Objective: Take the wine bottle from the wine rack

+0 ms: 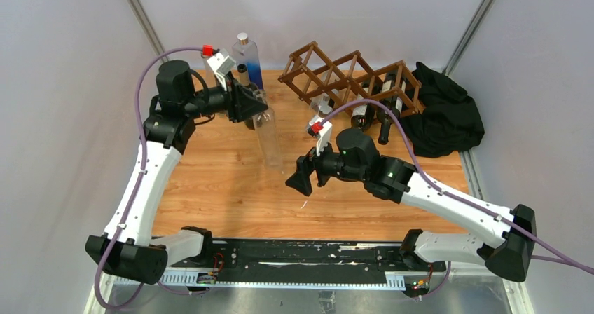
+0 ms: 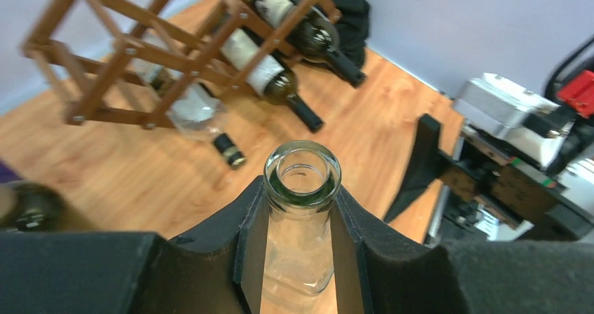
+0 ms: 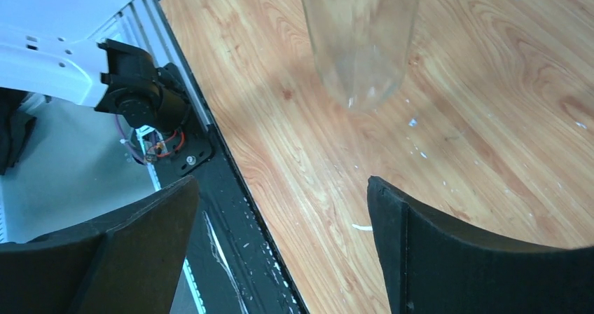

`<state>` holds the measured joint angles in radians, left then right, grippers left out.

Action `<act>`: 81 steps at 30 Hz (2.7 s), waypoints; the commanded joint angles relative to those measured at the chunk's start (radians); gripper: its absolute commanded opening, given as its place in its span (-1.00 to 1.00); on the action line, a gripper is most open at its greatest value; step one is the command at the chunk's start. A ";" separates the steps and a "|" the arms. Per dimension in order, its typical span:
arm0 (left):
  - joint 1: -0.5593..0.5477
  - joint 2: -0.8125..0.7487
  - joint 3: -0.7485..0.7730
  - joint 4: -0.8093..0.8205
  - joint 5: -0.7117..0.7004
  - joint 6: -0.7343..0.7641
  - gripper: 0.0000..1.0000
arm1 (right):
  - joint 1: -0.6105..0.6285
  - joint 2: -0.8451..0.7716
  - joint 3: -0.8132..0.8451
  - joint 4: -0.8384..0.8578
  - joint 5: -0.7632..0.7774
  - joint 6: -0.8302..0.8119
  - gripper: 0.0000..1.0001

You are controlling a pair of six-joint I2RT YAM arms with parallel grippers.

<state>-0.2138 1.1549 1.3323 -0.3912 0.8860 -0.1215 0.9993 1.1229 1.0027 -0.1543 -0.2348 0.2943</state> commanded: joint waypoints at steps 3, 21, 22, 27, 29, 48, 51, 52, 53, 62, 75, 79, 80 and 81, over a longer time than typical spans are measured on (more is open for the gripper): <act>0.149 0.016 0.041 0.057 0.023 0.152 -1.00 | -0.023 -0.075 -0.046 -0.095 0.129 0.017 0.88; 0.403 0.149 -0.195 0.487 -0.053 0.296 -1.00 | -0.340 -0.145 0.063 -0.290 0.278 0.146 0.94; 0.404 0.159 -0.207 0.505 -0.056 0.297 -1.00 | -0.352 -0.146 0.067 -0.300 0.289 0.150 0.94; 0.405 0.206 -0.239 0.558 -0.066 0.315 -1.00 | -0.449 -0.152 0.075 -0.361 0.324 0.185 0.94; 0.407 0.222 -0.257 0.592 -0.068 0.318 -1.00 | -0.482 -0.161 0.072 -0.378 0.329 0.195 0.94; 0.419 0.251 -0.369 0.664 -0.090 0.293 -0.15 | -0.761 -0.073 0.085 -0.392 0.365 0.245 0.95; 0.422 0.235 -0.386 0.663 -0.091 0.288 0.25 | -0.801 -0.040 0.086 -0.360 0.361 0.244 0.95; 0.422 0.229 -0.390 0.663 -0.094 0.284 0.39 | -0.816 -0.025 0.089 -0.350 0.357 0.246 0.95; 0.424 0.219 -0.391 0.660 -0.098 0.278 0.52 | -0.830 -0.009 0.090 -0.337 0.347 0.250 0.94; 0.428 0.154 -0.184 0.194 -0.152 0.340 1.00 | -0.916 0.188 0.106 -0.199 0.251 0.254 0.86; 0.433 0.129 0.184 -0.469 -0.195 0.490 1.00 | -0.919 0.348 0.126 -0.122 0.156 0.280 0.00; 0.433 0.108 0.188 -0.480 -0.159 0.485 1.00 | -0.918 0.309 0.100 -0.112 0.136 0.284 -0.53; 0.433 0.105 0.188 -0.481 -0.148 0.485 1.00 | -0.918 0.294 0.092 -0.111 0.132 0.283 -0.75; 0.433 0.103 0.188 -0.480 -0.138 0.485 1.00 | -0.918 0.277 0.085 -0.110 0.130 0.283 -0.94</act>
<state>0.2131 1.2831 1.5017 -0.7914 0.7021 0.3489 0.0929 1.4651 1.1049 -0.2840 -0.0780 0.5697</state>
